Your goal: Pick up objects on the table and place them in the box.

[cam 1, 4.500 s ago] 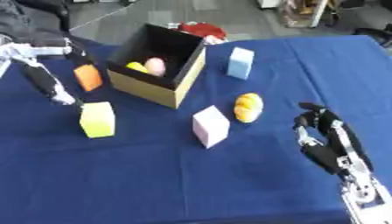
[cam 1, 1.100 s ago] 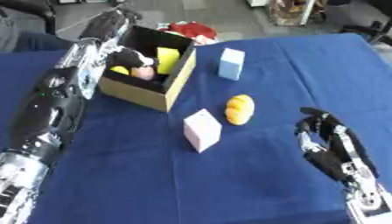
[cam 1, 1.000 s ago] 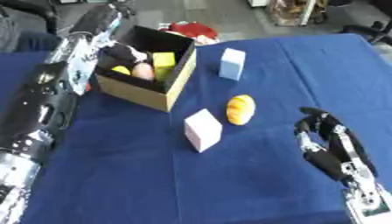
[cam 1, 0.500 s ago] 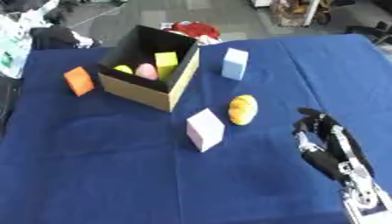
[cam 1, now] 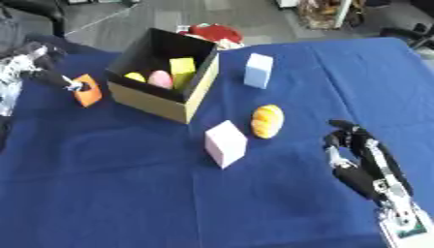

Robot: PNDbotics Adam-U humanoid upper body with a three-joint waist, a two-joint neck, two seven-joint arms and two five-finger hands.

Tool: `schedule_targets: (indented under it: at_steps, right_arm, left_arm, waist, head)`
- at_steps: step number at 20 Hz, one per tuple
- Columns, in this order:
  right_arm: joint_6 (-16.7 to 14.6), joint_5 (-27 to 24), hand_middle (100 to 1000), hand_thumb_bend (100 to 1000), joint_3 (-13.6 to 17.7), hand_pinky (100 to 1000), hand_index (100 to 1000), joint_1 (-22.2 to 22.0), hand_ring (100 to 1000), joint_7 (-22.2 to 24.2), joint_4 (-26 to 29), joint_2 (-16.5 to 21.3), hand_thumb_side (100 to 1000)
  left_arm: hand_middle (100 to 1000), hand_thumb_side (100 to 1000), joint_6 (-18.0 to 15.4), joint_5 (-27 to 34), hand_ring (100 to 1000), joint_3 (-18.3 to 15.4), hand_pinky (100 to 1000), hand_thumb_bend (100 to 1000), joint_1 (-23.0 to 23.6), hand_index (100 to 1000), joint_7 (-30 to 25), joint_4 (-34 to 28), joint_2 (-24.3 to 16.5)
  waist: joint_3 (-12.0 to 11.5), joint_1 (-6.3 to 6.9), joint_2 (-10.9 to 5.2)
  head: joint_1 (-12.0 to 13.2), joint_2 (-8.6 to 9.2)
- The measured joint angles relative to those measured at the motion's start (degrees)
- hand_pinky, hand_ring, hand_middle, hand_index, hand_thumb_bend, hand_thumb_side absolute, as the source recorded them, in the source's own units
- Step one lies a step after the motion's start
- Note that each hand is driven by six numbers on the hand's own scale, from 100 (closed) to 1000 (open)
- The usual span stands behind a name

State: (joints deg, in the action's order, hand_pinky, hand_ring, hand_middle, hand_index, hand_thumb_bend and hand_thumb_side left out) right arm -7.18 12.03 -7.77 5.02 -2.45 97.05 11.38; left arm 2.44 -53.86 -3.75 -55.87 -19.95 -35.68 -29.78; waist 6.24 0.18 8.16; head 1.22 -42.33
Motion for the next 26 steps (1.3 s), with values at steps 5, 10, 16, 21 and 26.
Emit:
schedule_targets:
  at_steps: [5, 10, 16, 21, 26]
  right_arm:
    - [-0.10, -0.02, 572, 100, 0.00, 809, 818, 0.00, 585, 0.10, -0.01, 0.00, 304]
    - [-0.13, -0.08, 572, 100, -0.01, 809, 818, 0.02, 585, 0.16, -0.02, 0.00, 304]
    - [-0.24, -0.17, 571, 100, -0.03, 809, 818, 0.48, 585, 0.29, -0.02, 0.00, 304]
    - [-0.33, -0.34, 571, 100, -0.03, 810, 818, 0.67, 585, 0.39, -0.02, 0.00, 305]
    - [-0.34, -0.41, 571, 100, -0.03, 810, 818, 0.99, 585, 0.43, -0.02, 0.00, 308]
  left_arm:
    - [726, 372, 1.39, -0.17, 700, -0.30, 757, 642, 0.86, 871, 2.77, 1.04, 0.35]
    - [714, 369, 3.30, 0.09, 690, -0.34, 749, 626, 1.90, 861, 7.85, 1.57, 1.47]
    - [694, 348, 4.84, 1.04, 675, -0.34, 740, 584, 2.70, 844, 13.31, 2.49, 2.71]
    - [671, 326, 6.13, 1.68, 658, -0.32, 729, 528, 3.00, 827, 16.77, 3.39, 3.42]
    - [577, 250, 6.82, 1.96, 581, -0.31, 681, 456, 3.28, 762, 18.60, 3.87, 3.61]
  waist:
    - [0.02, 0.00, 0.00]
    - [0.44, -0.02, 0.06]
    - [0.95, -0.02, 0.36]
    - [1.30, -0.02, 0.98]
    - [1.44, -0.02, 1.03]
  head:
    - [-0.16, 0.00]
    - [-0.02, 0.02]
    - [1.16, 0.33]
    - [2.22, 0.66]
    - [2.69, 0.82]
